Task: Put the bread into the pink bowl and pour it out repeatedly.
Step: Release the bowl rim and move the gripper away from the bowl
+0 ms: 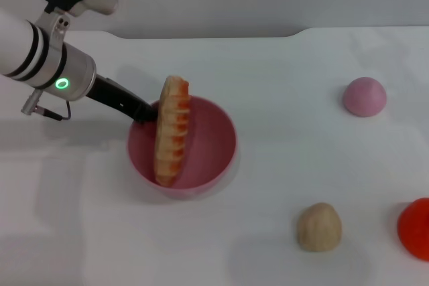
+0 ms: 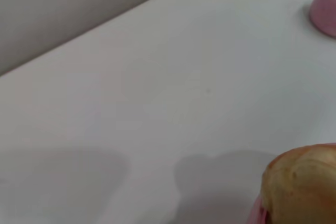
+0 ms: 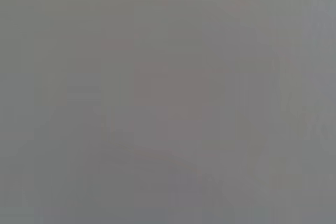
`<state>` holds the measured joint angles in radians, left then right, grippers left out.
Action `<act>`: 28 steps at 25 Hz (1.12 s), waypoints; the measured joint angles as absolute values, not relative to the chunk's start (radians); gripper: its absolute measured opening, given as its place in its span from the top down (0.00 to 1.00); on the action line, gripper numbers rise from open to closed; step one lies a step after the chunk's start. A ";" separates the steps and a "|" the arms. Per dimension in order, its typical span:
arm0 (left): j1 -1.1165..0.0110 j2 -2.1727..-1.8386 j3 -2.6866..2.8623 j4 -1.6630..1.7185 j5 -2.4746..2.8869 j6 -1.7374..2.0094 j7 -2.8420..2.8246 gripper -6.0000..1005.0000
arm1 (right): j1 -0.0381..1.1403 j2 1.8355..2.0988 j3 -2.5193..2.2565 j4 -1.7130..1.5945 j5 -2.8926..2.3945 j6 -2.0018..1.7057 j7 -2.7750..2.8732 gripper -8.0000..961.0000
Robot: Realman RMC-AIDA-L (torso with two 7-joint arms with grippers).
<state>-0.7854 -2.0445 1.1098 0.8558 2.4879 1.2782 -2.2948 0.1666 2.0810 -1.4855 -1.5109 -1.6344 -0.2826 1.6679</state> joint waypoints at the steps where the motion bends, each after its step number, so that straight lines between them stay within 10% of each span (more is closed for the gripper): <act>1: -0.785 -2.045 1.111 0.852 2.489 1.280 -2.295 0.87 | 0.166 2.081 -1.487 -1.510 -1.634 -0.284 1.668 0.42; 28: -0.767 -2.039 1.113 0.831 2.491 1.295 -2.296 0.87 | 0.158 2.082 -1.518 -1.503 -1.634 -0.287 1.667 0.42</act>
